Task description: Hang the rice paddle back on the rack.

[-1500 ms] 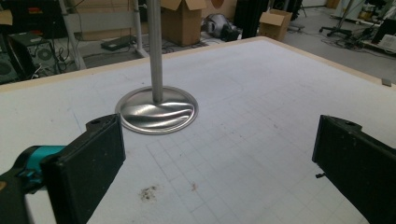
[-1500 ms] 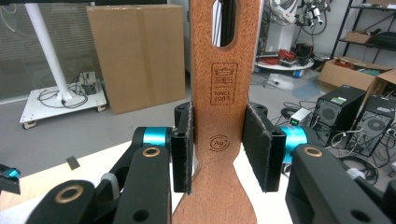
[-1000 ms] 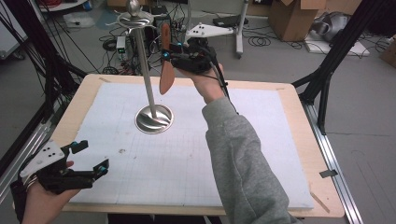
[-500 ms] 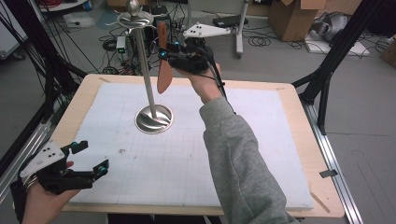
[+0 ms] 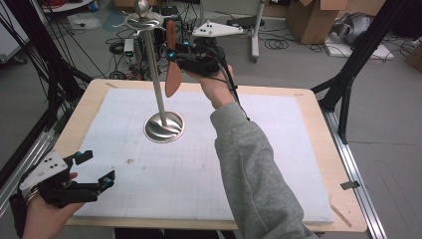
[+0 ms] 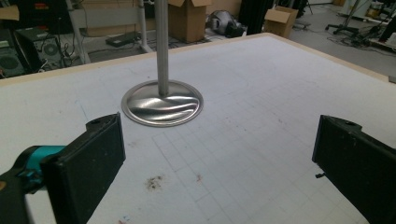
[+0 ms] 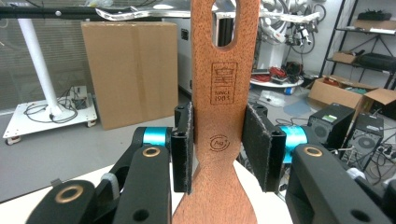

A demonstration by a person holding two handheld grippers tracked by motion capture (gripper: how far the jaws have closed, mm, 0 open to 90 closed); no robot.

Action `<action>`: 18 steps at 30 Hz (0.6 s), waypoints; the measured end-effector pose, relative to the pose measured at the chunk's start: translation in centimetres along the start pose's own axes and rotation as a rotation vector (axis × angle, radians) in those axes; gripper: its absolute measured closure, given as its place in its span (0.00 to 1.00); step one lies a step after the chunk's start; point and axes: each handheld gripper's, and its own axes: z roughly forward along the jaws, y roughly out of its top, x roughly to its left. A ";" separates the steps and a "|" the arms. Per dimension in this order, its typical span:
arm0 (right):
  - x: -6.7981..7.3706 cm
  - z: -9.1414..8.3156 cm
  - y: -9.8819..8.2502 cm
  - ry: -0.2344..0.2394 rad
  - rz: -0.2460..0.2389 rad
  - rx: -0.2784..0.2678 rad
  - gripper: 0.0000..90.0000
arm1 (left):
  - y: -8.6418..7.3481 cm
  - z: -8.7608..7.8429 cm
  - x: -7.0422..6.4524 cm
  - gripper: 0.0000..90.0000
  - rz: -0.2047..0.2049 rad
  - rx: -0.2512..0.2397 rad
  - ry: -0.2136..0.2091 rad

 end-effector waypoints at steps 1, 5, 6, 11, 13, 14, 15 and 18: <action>0.1 0.1 0.1 0.002 -0.003 -0.002 0.72 | 0.0 0.0 0.0 0.03 0.000 -0.001 0.001; 0.3 0.2 0.1 0.001 -0.005 0.006 0.72 | 0.0 -0.1 0.0 0.03 -0.001 -0.004 -0.001; 0.2 0.2 0.1 0.002 -0.005 0.002 0.72 | 0.0 -0.1 0.0 0.03 0.000 -0.001 0.000; 0.3 0.0 0.2 0.003 -0.013 -0.004 0.72 | 0.0 -0.1 0.0 0.03 -0.003 -0.001 0.002; 0.4 -0.1 0.2 0.002 -0.009 -0.002 0.72 | 0.0 0.0 0.0 0.03 -0.001 0.000 0.001; 0.4 -0.1 0.2 0.002 -0.010 0.000 0.72 | 0.0 0.0 -0.1 0.03 0.000 0.001 0.000; 0.4 -0.1 0.2 0.001 -0.010 0.001 0.72 | -0.1 0.1 -0.1 0.03 0.001 0.001 0.000; 0.3 -0.1 0.2 0.002 -0.007 0.001 0.72 | -0.1 0.1 -0.1 0.03 0.001 0.006 -0.001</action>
